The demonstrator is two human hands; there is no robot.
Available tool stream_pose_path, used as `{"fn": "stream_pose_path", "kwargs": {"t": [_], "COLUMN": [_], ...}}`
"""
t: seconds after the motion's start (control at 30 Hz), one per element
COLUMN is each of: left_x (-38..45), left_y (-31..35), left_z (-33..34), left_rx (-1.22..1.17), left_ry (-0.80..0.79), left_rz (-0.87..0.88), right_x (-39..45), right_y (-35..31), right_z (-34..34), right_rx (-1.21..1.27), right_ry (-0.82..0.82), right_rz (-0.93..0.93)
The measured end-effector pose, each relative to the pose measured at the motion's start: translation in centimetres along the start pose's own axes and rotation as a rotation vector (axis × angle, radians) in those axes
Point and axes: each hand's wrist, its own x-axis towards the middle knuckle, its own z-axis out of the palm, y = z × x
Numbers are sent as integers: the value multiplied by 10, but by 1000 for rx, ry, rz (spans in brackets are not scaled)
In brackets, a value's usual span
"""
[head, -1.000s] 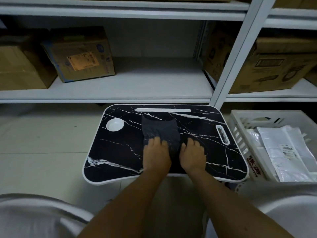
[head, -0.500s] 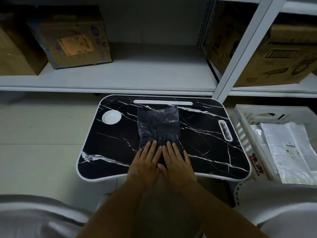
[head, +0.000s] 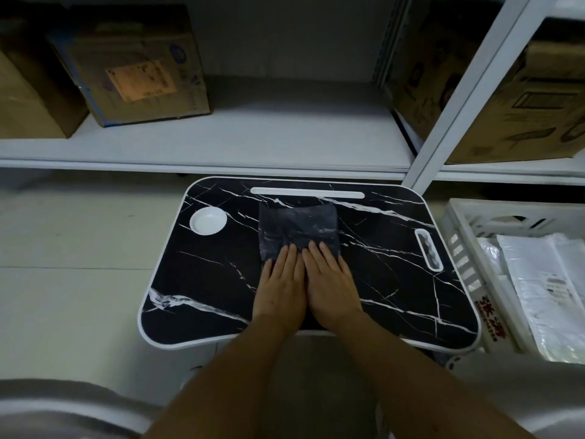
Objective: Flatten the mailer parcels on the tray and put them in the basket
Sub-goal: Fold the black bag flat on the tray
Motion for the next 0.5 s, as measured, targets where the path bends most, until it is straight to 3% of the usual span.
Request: {"fn": "stream_pose_path", "kwargs": {"t": [0.2, 0.37, 0.5], "left_x": [4, 10, 17], "left_y": [-13, -16, -17], "left_z": [16, 18, -12], "left_rx": [203, 57, -169], "left_ry": [-93, -158, 53], "left_rz": [213, 136, -25], "right_x": [-3, 1, 18], "right_y": [9, 7, 3], "right_z": [3, 1, -13], "right_rx": [87, 155, 102], "right_ry": [-98, -137, -31], "right_rz": [12, 53, 54]}}
